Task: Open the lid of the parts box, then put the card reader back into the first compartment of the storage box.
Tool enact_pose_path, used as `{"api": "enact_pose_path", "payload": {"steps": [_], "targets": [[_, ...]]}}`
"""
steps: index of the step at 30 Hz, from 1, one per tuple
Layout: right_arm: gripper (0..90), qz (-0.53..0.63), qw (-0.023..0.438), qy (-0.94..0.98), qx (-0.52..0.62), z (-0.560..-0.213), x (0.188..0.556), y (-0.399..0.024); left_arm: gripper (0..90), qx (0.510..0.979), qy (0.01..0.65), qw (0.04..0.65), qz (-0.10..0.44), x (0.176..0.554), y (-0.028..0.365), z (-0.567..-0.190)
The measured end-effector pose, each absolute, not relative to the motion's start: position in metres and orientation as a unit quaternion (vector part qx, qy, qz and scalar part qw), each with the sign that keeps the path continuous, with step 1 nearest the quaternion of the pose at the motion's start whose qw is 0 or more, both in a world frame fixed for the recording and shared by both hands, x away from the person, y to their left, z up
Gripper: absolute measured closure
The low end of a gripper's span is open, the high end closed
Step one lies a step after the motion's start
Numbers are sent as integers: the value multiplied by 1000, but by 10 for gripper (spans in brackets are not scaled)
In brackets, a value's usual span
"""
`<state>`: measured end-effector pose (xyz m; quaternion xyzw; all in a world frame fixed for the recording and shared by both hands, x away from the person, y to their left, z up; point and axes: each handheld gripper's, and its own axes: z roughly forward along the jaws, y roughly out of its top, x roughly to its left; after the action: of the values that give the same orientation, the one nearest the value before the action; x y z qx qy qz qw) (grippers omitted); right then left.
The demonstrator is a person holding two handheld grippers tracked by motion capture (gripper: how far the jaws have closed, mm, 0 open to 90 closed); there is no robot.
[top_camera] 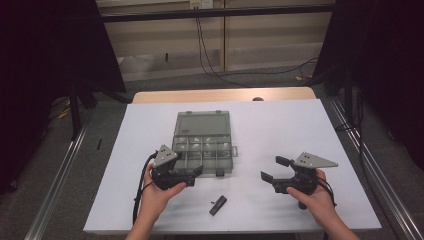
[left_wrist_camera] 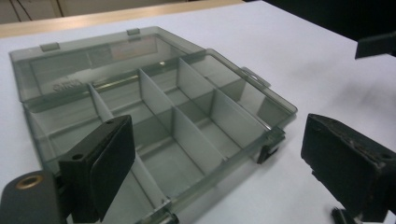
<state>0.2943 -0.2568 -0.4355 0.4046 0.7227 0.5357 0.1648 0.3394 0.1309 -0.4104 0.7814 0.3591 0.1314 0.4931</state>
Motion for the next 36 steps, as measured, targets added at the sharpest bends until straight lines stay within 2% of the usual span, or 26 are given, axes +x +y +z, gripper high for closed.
{"api": "enact_pose_path", "payload": {"steps": [21, 36], "targets": [[60, 538, 182, 714, 410, -439, 285, -280, 61, 816, 327, 469, 86, 325, 117, -418], [53, 537, 193, 707, 417, -441, 284, -291, 62, 827, 312, 462, 70, 321, 110, -422]]}}
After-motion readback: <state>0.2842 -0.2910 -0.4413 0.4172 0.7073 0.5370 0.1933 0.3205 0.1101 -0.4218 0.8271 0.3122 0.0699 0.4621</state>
